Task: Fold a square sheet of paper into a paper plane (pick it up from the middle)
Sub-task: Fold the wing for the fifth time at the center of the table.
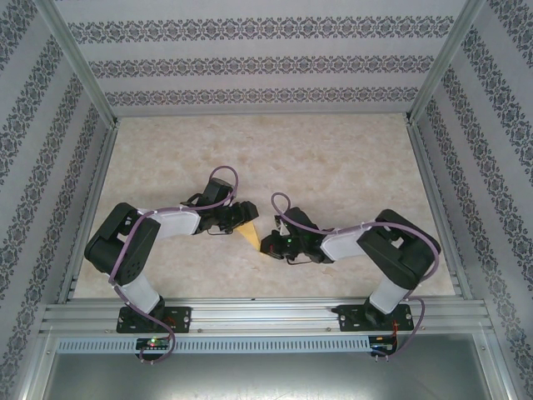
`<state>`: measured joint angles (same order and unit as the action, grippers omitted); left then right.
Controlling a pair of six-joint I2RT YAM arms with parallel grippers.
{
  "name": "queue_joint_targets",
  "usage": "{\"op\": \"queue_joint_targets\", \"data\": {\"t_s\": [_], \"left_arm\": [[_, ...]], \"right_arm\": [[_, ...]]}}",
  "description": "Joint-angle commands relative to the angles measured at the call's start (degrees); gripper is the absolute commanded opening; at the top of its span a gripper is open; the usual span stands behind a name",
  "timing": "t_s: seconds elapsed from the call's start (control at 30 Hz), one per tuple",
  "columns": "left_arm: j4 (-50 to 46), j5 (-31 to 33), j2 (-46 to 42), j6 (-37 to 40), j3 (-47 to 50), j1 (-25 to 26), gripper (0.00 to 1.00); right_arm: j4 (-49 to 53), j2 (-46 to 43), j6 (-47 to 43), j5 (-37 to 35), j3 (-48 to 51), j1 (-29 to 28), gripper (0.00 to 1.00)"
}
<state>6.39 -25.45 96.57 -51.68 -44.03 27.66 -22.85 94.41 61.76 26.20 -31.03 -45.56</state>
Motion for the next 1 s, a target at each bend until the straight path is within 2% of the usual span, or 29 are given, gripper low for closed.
{"op": "queue_joint_targets", "data": {"t_s": [0.0,0.17,0.43,0.6,0.73,0.97], "left_arm": [[-6.4,2.58,2.22,-0.17,1.23,-1.01,0.66],[-6.39,2.47,1.87,0.0,1.18,-0.98,0.66],[-6.39,2.16,1.88,0.13,1.17,-1.0,0.67],[-6.26,1.98,2.07,0.31,1.06,-1.03,0.67],[-6.22,2.07,1.89,0.35,1.19,-1.03,0.67],[-5.97,-0.16,0.14,2.29,-0.16,-1.01,0.7]], "right_arm": [[10.48,-4.59,-3.99,-1.66,-2.61,-1.19,0.06],[9.58,-3.69,-4.43,-2.03,-8.35,-1.38,0.05],[6.15,6.18,-1.97,-4.05,-14.49,-1.04,0.06],[9.05,9.55,-2.34,-3.9,-14.19,-0.67,0.07],[9.14,9.81,-1.39,-4.05,-9.33,-0.68,0.05],[6.15,10.66,1.02,-2.97,-5.33,-0.94,0.0]]}}
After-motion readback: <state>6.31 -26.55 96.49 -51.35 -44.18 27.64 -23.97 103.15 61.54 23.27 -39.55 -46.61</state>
